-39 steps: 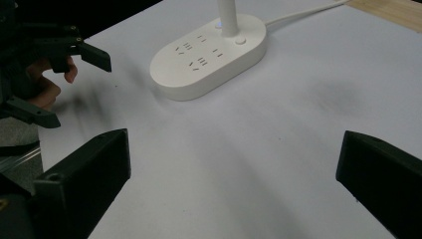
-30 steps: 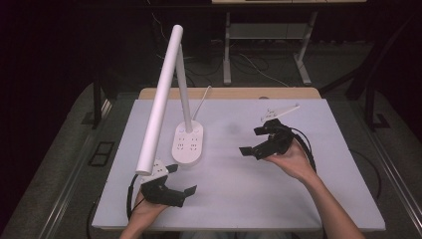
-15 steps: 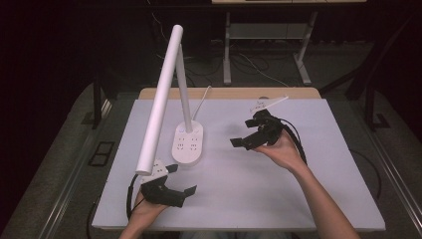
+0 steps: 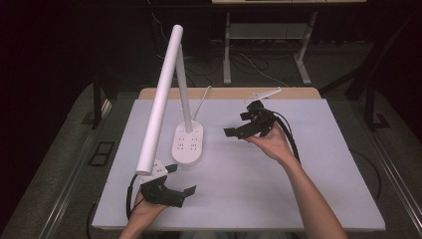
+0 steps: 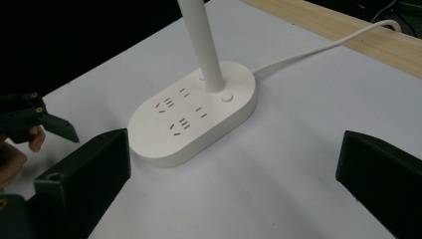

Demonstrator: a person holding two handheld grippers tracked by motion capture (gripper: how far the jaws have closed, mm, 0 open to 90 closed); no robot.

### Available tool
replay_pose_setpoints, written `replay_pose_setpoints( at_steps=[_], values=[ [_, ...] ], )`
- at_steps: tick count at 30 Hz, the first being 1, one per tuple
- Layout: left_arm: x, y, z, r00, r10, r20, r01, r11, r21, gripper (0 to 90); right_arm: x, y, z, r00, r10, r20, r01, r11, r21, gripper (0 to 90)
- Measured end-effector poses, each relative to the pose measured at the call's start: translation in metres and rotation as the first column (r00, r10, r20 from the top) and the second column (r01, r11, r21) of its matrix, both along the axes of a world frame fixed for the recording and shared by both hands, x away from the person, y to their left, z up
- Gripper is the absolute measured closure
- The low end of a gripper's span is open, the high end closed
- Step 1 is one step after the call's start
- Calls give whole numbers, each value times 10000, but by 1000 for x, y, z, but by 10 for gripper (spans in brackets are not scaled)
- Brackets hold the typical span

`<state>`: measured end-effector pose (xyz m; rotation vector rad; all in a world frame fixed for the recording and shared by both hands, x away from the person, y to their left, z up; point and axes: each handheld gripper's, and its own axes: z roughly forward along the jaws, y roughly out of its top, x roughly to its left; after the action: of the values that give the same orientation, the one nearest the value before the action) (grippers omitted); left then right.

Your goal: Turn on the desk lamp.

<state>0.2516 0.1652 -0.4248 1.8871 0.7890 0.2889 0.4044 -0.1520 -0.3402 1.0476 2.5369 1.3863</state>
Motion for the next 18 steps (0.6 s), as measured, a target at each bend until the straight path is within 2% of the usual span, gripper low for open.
replay_pose_setpoints(
  at_steps=[8, 14, 17, 18],
  values=[
    [0, 0, 0, 10000, -18, 31, 18, 10000, -34, 8, 12, 8, -8, 9996, -290, -62, 292, 9992, 269, 4],
    [0, 0, 0, 10000, -42, 26, 42, 10000, -87, 7, 21, 22, -14, 9990, -347, -275, 353, 9992, 202, 7],
    [0, 1, 0, 10000, -73, 26, 73, 10000, -48, 8, 23, 26, -17, 9991, -394, -163, 401, 9984, 410, 146],
    [0, 1, 0, 10000, -75, 27, 75, 10000, -43, 8, 24, 27, -18, 9993, -355, -91, 359, 9981, 508, 159]
  ],
)
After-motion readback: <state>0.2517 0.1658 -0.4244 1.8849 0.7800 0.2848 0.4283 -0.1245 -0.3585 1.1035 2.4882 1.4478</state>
